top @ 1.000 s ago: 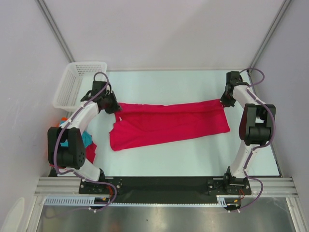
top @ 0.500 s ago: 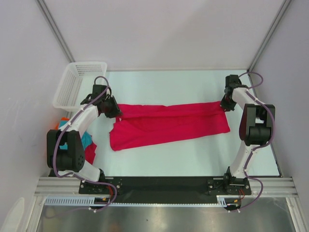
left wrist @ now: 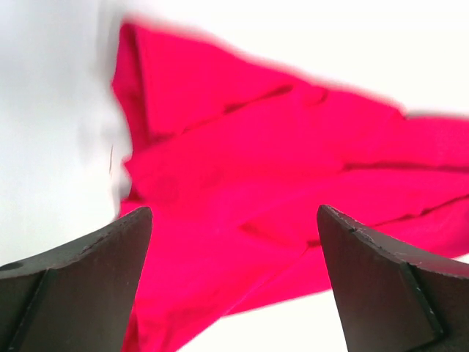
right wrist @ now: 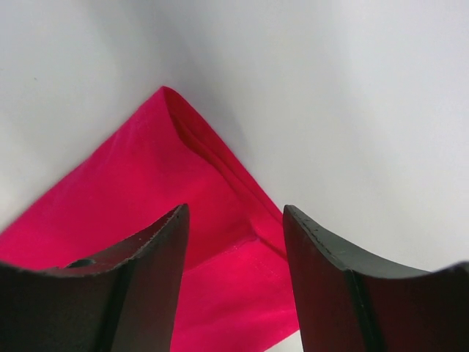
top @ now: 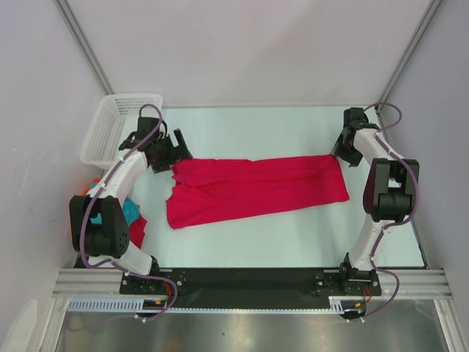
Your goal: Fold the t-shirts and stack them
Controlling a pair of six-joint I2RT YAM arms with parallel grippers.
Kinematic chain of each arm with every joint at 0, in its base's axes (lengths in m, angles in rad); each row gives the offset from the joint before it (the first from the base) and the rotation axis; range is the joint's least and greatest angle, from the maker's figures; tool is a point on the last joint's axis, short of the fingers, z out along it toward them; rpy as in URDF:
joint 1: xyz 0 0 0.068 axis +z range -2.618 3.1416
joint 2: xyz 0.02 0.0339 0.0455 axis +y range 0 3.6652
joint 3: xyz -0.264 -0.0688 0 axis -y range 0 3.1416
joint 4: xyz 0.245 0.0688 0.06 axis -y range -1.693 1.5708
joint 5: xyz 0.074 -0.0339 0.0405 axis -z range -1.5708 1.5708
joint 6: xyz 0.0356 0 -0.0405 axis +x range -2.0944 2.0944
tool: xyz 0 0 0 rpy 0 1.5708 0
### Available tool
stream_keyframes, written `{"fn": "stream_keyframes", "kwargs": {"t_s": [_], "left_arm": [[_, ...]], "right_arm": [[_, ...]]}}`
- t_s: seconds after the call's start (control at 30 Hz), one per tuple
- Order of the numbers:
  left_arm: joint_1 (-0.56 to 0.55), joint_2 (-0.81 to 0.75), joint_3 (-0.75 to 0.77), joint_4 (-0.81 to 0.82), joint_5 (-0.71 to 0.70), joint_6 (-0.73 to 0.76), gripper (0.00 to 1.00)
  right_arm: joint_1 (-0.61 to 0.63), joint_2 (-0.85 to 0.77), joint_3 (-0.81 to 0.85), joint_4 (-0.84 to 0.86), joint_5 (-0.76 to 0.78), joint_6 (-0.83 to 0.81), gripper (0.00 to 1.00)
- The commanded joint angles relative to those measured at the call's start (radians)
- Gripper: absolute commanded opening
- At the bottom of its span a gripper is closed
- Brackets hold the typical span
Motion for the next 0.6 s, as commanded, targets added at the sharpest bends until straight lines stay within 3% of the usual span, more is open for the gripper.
{"fn": "stream_keyframes", "kwargs": {"t_s": [0.0, 0.27, 0.57], "left_arm": [[-0.003, 0.096, 0.138, 0.057, 0.002, -0.004, 1.0], [-0.011, 0.338, 0.283, 0.184, 0.16, -0.013, 1.0], [-0.042, 0.434, 0.203, 0.31, 0.343, -0.09, 0.97]], "right_arm": [[0.004, -0.052, 0.061, -0.022, 0.019, -0.009, 0.6], [0.03, -0.06, 0.072, -0.03, 0.005, -0.003, 0.6], [0.039, -0.032, 0.074, -0.032, 0.016, -0.006, 0.6]]}}
